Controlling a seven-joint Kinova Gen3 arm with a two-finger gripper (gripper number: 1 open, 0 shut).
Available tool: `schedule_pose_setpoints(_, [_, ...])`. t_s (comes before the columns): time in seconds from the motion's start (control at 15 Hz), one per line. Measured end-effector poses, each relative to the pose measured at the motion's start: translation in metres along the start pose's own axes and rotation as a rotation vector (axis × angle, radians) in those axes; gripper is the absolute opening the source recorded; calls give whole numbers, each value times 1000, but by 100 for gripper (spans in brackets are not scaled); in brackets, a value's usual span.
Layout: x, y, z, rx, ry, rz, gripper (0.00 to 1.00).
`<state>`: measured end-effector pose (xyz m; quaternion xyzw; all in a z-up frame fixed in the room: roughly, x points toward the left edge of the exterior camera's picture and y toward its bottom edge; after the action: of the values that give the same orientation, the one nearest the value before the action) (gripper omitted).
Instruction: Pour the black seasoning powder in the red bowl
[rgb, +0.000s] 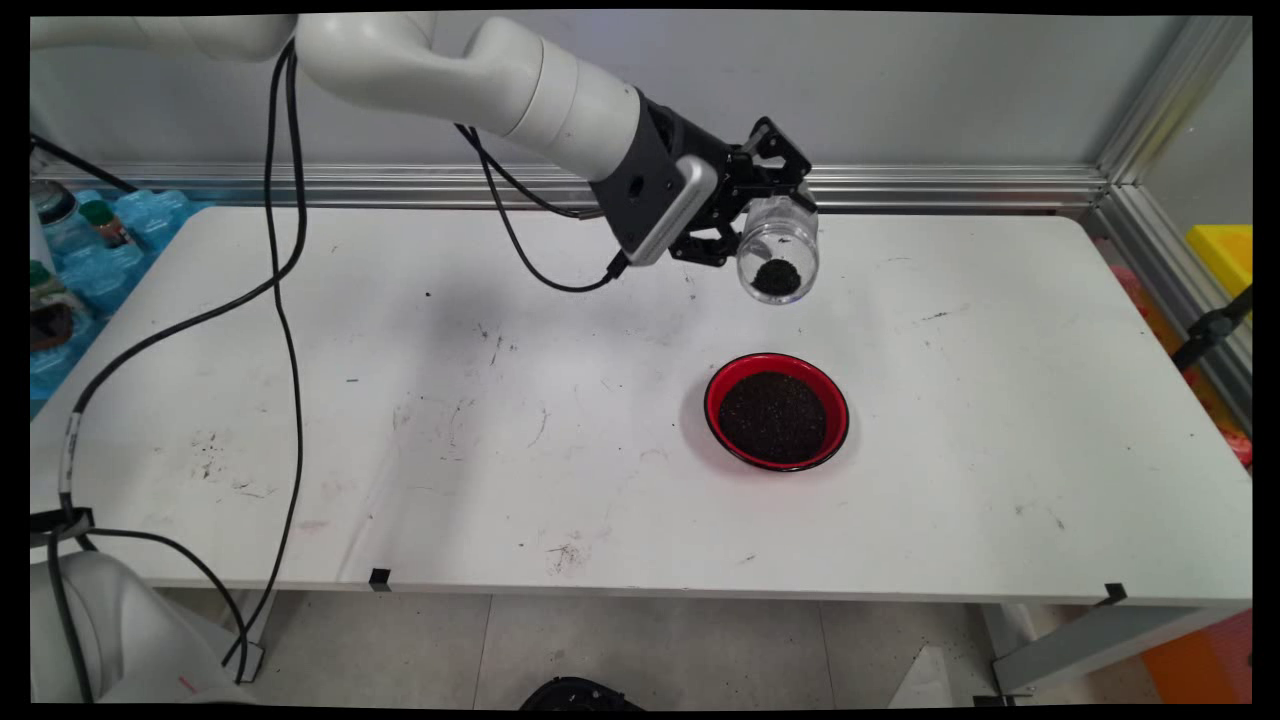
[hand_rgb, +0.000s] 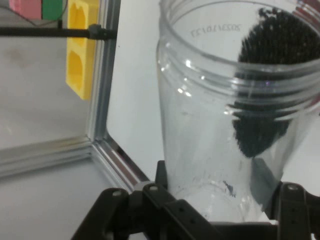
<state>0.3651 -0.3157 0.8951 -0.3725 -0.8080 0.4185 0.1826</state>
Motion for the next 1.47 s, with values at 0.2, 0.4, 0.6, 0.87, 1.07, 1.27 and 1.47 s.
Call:
schedule_pose_setpoints(0.2, [-4, -3, 1, -26, 8, -119, 0])
schedule_pose_setpoints(0.4, [-7, -6, 1, -50, 13, -232, 0])
schedule_pose_setpoints(0.6, [-10, -9, 1, -78, 22, -348, 0])
schedule_pose_setpoints(0.87, [-14, -12, 3, -115, 35, -520, 0])
schedule_pose_setpoints(1.07, [-17, -14, 7, -135, 40, -642, 0])
schedule_pose_setpoints(1.27, [-22, -14, 12, -145, 38, -775, 0])
schedule_pose_setpoints(1.47, [-29, -14, 19, -150, 35, -907, 0])
